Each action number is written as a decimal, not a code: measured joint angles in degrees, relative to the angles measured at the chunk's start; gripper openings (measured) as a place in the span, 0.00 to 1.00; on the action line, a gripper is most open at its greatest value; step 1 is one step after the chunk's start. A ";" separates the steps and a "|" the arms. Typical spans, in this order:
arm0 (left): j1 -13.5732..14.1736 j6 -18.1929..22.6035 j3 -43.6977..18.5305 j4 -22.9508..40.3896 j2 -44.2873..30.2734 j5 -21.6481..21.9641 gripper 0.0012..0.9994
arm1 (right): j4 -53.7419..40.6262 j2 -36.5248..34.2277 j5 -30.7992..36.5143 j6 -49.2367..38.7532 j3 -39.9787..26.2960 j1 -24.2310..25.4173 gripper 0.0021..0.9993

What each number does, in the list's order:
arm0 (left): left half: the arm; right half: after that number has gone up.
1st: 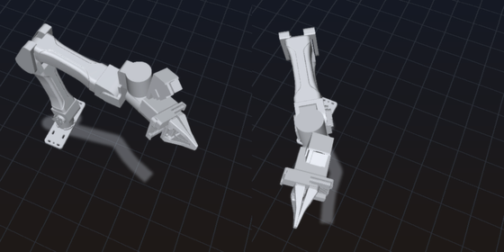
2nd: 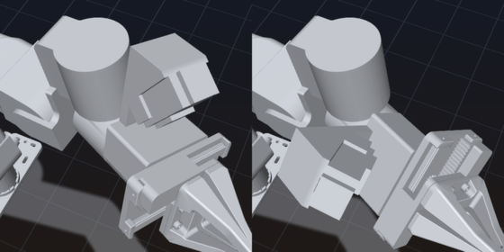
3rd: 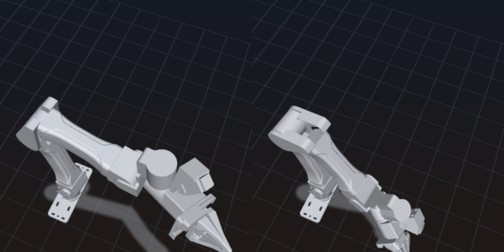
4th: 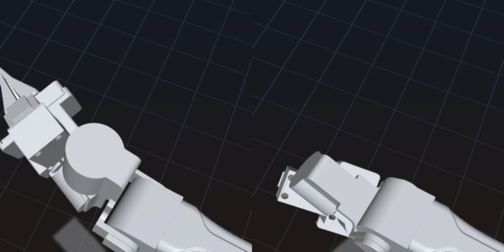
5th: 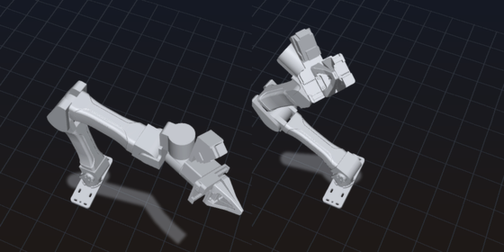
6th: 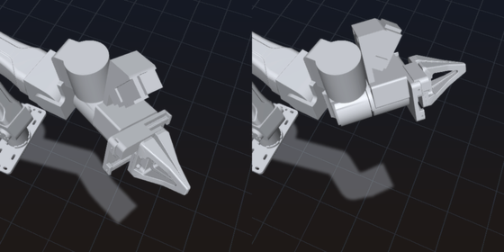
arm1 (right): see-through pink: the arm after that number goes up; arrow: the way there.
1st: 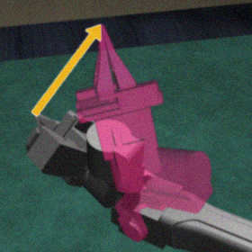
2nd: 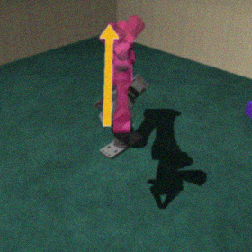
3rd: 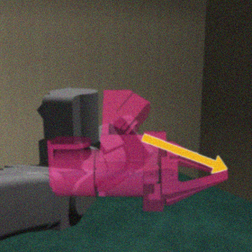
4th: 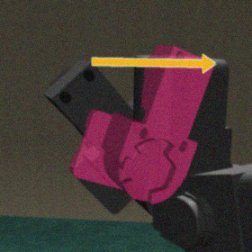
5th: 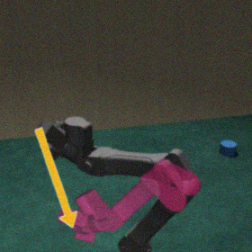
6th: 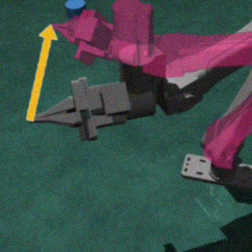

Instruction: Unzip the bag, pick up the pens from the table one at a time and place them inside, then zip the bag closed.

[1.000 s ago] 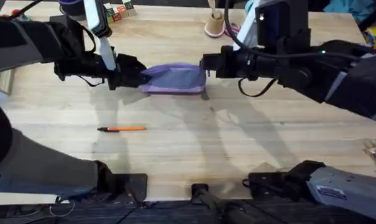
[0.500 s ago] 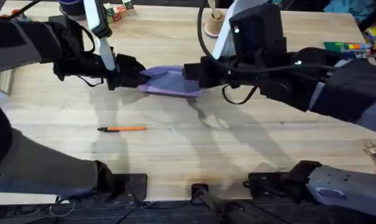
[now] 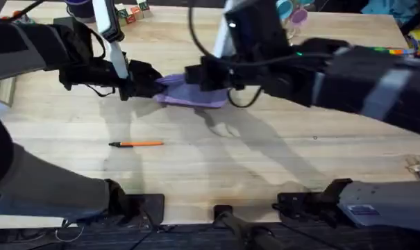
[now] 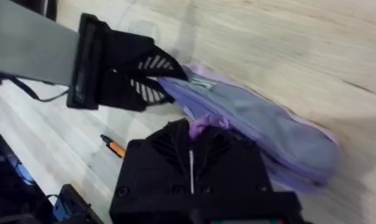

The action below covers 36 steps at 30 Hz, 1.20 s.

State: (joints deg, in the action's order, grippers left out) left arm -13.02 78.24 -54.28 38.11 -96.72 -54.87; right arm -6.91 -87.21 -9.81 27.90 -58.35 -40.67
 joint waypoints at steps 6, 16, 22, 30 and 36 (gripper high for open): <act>-0.09 0.00 0.00 -0.07 0.02 0.00 0.04 | -0.09 -10.27 -0.04 0.22 -9.69 -3.86 0.03; -0.17 0.02 0.00 0.17 0.02 0.02 0.04 | -0.42 -15.81 0.84 0.22 -15.10 -7.67 0.03; -0.20 0.02 0.00 0.17 0.02 -0.02 0.04 | -0.53 -15.83 1.08 0.22 -15.21 -7.74 0.03; -0.20 0.06 0.00 0.22 0.02 -0.02 0.04 | -3.58 -15.48 1.03 -1.81 -15.91 -7.63 0.18; -0.09 0.03 0.00 0.02 -0.01 -0.42 0.04 | -12.30 -10.60 -0.78 -5.84 -16.02 -7.33 0.96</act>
State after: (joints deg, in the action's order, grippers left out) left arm -13.10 78.27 -54.28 38.13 -96.73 -55.29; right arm -19.22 -97.81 -10.59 22.06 -74.37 -47.99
